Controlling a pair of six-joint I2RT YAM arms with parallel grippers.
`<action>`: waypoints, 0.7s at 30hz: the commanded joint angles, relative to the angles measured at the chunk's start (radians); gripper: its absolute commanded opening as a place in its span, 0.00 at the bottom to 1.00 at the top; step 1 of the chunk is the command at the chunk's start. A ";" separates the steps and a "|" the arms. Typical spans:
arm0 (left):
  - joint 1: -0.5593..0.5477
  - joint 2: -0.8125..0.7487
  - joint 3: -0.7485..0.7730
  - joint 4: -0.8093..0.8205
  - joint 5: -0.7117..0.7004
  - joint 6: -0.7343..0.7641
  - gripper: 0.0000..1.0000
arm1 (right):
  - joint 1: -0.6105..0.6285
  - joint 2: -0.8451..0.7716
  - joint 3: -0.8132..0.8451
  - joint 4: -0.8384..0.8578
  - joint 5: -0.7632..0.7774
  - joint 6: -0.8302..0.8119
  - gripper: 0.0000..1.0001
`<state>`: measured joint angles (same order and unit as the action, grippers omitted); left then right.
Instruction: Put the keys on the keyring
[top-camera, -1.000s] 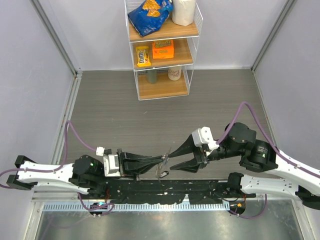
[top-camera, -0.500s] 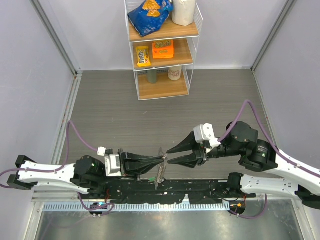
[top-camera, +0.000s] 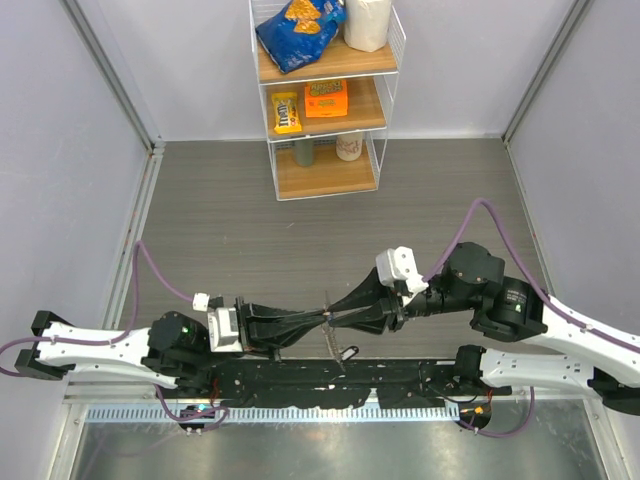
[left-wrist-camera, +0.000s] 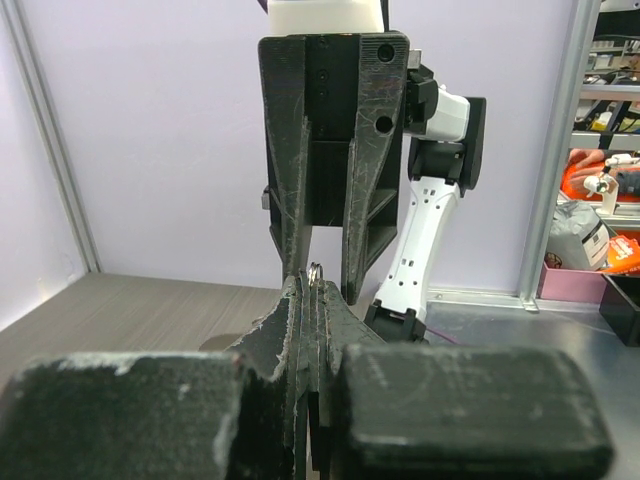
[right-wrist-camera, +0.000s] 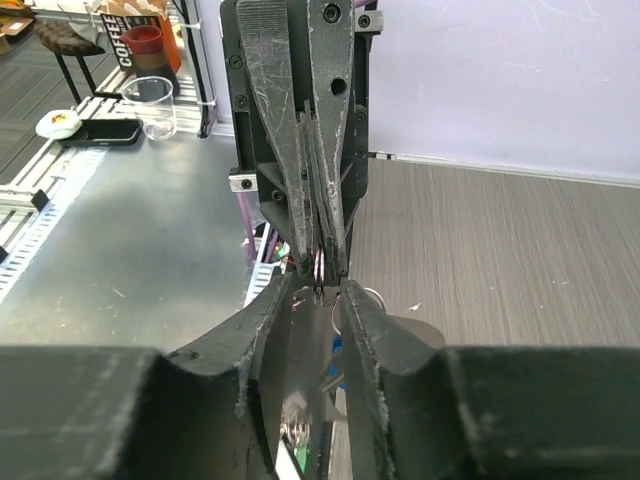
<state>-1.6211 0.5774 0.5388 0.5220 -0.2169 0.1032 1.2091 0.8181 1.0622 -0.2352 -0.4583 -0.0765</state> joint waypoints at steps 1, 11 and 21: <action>0.001 -0.013 0.004 0.102 -0.006 -0.019 0.00 | 0.010 0.007 0.050 0.039 0.003 0.004 0.24; 0.001 -0.047 0.000 0.075 0.014 -0.037 0.00 | 0.021 0.032 0.113 -0.051 -0.026 -0.023 0.05; 0.001 -0.108 0.174 -0.391 0.048 -0.224 0.29 | 0.027 0.119 0.304 -0.363 -0.135 -0.081 0.06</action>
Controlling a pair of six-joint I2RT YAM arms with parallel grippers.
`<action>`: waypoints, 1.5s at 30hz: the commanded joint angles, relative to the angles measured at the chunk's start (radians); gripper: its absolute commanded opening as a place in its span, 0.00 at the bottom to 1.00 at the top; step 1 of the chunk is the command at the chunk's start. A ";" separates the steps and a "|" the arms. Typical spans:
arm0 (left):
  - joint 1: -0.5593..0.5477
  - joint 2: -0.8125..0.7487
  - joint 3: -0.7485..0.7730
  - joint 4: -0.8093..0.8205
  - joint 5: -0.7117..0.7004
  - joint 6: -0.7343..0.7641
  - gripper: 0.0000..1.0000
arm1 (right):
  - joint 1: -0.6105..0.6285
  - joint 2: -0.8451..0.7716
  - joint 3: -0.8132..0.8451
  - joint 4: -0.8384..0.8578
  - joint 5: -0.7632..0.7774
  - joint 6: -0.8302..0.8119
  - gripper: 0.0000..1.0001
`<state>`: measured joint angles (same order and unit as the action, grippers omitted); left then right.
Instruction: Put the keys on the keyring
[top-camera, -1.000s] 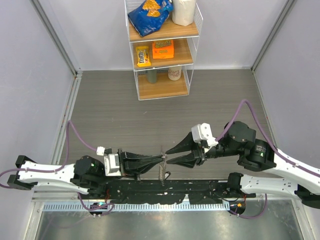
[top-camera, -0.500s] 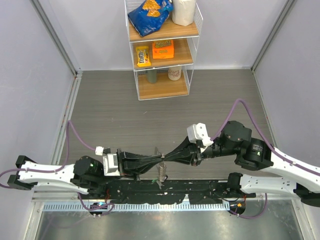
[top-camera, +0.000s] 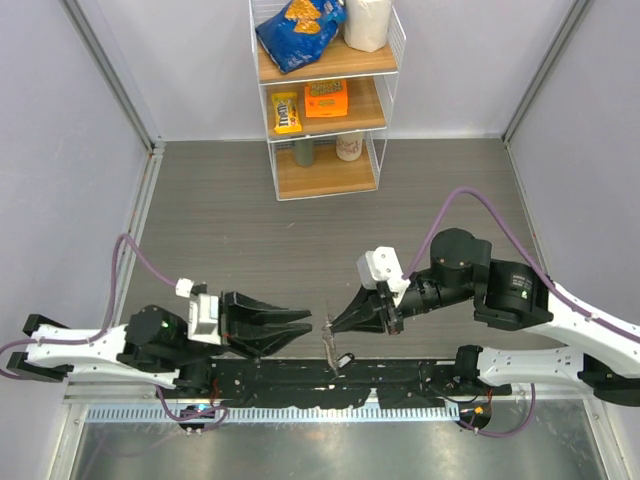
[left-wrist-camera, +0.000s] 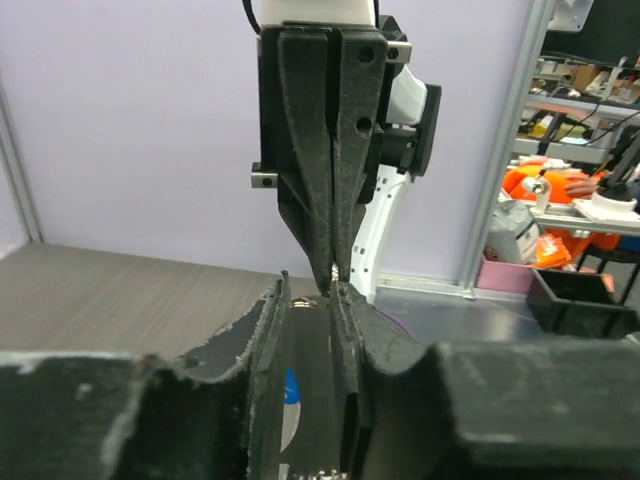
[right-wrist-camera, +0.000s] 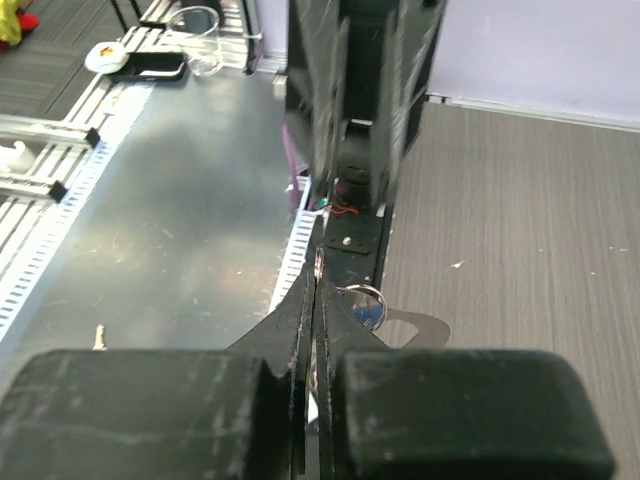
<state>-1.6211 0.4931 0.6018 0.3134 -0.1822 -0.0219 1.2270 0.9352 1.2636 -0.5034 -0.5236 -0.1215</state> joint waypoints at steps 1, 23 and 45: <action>0.001 -0.028 0.119 -0.210 0.023 -0.110 0.31 | 0.011 0.013 0.114 -0.115 -0.079 -0.043 0.05; 0.001 -0.008 0.223 -0.540 0.110 -0.251 0.67 | 0.052 0.139 0.195 -0.224 -0.105 -0.040 0.05; 0.001 0.075 0.331 -0.685 0.090 -0.297 0.58 | 0.071 0.247 0.264 -0.192 -0.030 -0.003 0.06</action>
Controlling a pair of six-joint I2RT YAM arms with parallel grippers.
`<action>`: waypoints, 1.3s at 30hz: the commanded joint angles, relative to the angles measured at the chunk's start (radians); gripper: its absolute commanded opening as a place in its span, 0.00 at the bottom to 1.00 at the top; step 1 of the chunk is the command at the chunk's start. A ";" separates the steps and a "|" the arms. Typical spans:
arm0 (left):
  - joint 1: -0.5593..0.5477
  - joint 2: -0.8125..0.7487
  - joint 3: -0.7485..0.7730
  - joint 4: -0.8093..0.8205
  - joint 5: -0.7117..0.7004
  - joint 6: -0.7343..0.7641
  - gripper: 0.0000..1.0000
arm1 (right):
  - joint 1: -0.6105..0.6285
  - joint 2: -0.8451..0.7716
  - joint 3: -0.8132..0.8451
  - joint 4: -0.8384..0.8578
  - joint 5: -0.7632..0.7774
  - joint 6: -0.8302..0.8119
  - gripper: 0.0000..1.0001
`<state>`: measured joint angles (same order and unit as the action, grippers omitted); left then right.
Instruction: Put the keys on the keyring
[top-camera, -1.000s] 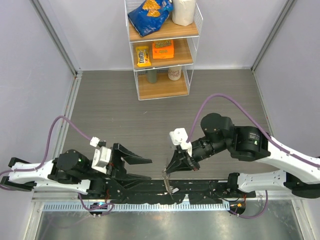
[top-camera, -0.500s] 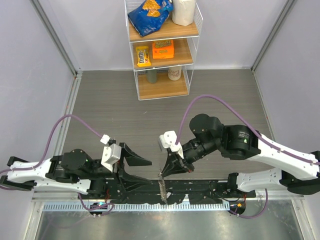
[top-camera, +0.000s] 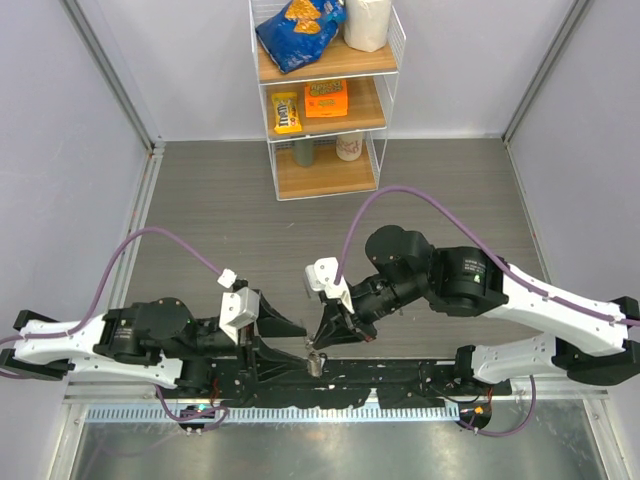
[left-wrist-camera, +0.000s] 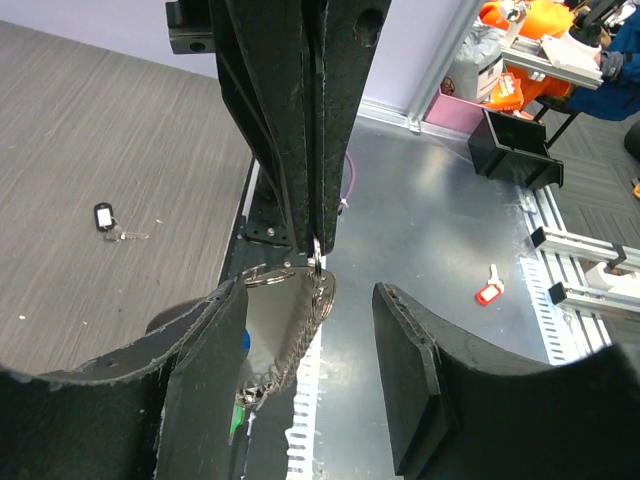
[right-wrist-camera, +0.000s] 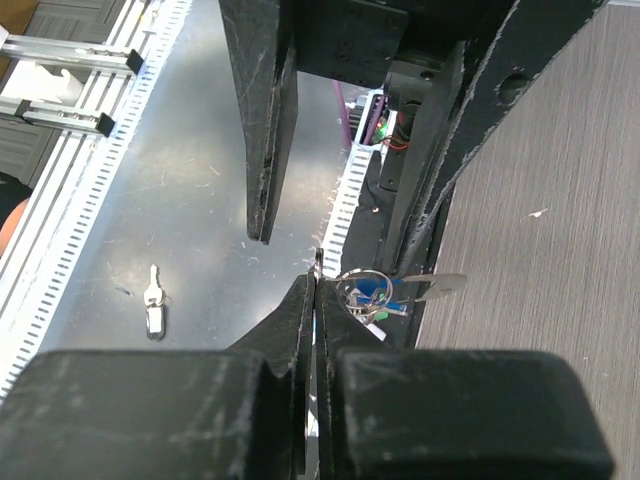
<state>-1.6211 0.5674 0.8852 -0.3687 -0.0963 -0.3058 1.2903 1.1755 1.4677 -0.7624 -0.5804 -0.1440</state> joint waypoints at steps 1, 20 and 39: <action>0.001 0.000 0.047 -0.004 0.004 -0.015 0.57 | 0.007 0.010 0.062 0.066 0.030 0.021 0.06; 0.001 0.035 0.074 -0.039 0.020 -0.016 0.41 | 0.009 0.044 0.092 0.054 0.031 0.018 0.05; 0.001 0.023 0.087 -0.045 0.023 -0.006 0.26 | 0.040 0.073 0.112 0.006 0.036 -0.012 0.06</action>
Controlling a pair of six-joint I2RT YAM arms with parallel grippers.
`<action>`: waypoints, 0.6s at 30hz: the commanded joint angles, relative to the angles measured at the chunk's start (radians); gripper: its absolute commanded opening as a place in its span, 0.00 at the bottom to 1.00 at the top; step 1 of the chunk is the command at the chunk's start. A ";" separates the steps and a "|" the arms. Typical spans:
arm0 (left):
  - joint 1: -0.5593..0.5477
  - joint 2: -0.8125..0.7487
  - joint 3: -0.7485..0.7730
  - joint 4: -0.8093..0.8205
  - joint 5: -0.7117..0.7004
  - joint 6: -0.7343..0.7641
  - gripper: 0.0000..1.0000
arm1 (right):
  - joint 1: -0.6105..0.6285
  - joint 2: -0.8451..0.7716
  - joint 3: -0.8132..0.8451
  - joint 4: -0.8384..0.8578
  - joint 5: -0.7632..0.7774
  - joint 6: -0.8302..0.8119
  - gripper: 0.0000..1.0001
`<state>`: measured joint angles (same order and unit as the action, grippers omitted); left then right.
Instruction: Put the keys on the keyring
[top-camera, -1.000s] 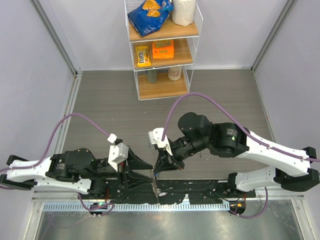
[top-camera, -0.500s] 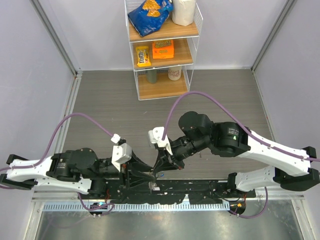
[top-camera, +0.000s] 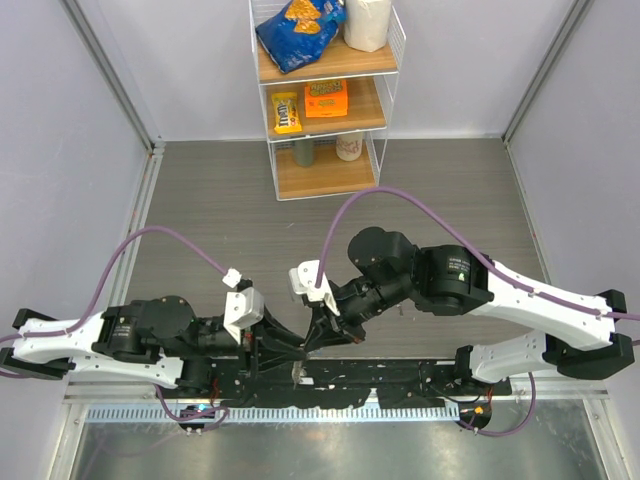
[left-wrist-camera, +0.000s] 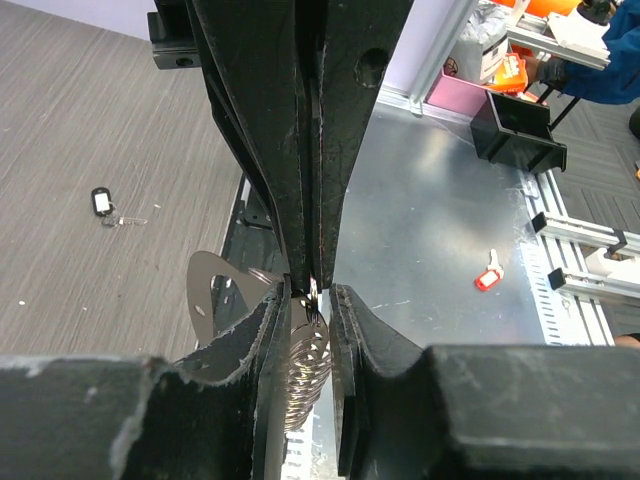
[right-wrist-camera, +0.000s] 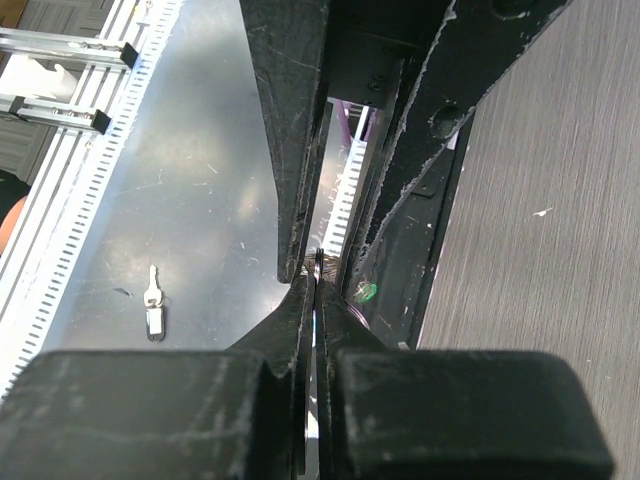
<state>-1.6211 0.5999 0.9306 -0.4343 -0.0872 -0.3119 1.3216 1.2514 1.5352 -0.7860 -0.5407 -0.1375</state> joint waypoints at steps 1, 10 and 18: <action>0.001 -0.008 0.042 0.020 0.014 0.002 0.24 | 0.011 -0.001 0.045 0.030 -0.002 -0.019 0.05; 0.001 0.012 0.047 0.012 0.035 0.005 0.09 | 0.016 -0.013 0.043 0.030 -0.002 -0.019 0.06; 0.001 0.029 0.053 0.023 0.067 0.020 0.00 | 0.030 -0.010 0.034 0.031 -0.010 -0.022 0.05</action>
<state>-1.6211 0.6132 0.9436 -0.4629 -0.0589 -0.3061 1.3392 1.2549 1.5352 -0.8066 -0.5415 -0.1478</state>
